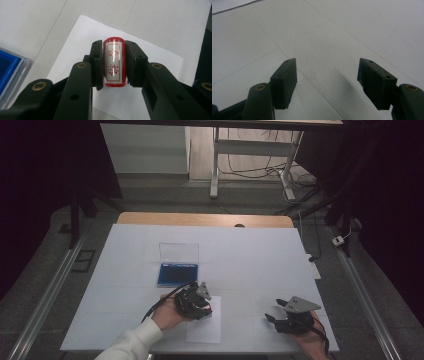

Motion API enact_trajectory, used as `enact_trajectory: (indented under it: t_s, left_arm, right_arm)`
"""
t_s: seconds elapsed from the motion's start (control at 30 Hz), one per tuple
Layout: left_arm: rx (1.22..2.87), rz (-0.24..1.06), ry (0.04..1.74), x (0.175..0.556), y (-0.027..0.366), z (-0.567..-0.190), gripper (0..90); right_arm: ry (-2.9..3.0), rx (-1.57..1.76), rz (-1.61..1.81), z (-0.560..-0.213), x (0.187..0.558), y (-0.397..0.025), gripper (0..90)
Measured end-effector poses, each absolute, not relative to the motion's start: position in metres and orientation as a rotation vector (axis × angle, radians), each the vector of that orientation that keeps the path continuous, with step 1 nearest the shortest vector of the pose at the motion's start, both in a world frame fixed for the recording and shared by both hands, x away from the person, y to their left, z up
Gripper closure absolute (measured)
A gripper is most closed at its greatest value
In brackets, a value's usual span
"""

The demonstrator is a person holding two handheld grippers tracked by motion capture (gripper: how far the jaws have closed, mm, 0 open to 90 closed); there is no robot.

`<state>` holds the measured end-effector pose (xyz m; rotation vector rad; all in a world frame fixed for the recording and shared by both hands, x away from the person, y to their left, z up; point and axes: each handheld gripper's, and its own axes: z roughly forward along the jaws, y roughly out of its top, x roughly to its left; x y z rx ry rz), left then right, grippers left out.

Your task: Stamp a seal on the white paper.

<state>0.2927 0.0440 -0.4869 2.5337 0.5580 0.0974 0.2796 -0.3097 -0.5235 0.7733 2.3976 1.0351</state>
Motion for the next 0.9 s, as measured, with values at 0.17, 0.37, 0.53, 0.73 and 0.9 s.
enact_trajectory:
  t_s: [0.17, 0.37, 0.53, 0.73, 0.9]
  left_arm:
    - [2.532, 0.092, 0.57, 0.2928, 0.0436, -0.4871, 70.0]
    - [2.539, 0.094, 0.581, 0.2924, 0.0426, -0.4868, 70.2]
    - [2.543, 0.094, 0.591, 0.2923, 0.0416, -0.4868, 70.3]
    - [2.555, 0.12, 0.601, 0.2896, 0.0392, -0.4901, 70.7]
    - [2.554, 0.121, 0.598, 0.2894, 0.0394, -0.491, 70.8]
  right_arm:
    - [2.398, 0.771, 1.034, -0.5233, 0.2794, -0.3096, 31.7]
    - [2.396, 0.77, 1.03, -0.523, 0.2791, -0.3095, 31.7]
    - [2.395, 0.769, 1.03, -0.5228, 0.279, -0.3094, 31.7]
    - [2.396, 0.767, 1.035, -0.5229, 0.279, -0.3085, 31.7]
    - [2.397, 0.763, 1.034, -0.5226, 0.2784, -0.3076, 31.7]
